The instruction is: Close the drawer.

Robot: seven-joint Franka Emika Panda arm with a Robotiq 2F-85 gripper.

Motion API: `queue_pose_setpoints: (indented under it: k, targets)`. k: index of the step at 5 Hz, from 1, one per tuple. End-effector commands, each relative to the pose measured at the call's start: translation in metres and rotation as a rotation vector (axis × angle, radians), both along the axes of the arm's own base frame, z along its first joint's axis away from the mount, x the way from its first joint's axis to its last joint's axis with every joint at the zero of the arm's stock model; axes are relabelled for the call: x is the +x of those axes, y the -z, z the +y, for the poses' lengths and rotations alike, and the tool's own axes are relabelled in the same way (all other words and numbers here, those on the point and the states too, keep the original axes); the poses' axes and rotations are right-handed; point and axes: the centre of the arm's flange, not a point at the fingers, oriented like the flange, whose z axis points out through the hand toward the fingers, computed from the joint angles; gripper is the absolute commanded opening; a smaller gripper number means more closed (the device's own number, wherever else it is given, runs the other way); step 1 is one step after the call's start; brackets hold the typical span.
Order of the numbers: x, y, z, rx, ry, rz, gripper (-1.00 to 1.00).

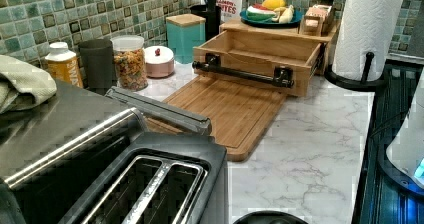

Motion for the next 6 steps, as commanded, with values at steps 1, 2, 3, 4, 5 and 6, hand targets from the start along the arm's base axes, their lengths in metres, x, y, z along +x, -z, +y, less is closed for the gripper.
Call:
queue_pose_setpoints:
  k: [1, 2, 3, 4, 5, 6]
  targets:
    - [-0.027, 0.036, 0.042, 0.097, -0.300, 0.065, -1.00]
    - [-0.034, 0.056, 0.049, 0.113, -0.384, 0.066, -1.00]
    - [-0.045, 0.087, 0.048, 0.096, -0.450, 0.073, -1.00]
    - [-0.057, 0.112, 0.047, 0.079, -0.531, 0.021, -1.00]
    - [-0.061, 0.137, 0.049, 0.050, -0.574, 0.028, -1.00]
    - [-0.058, 0.164, 0.041, 0.047, -0.658, 0.055, -1.00]
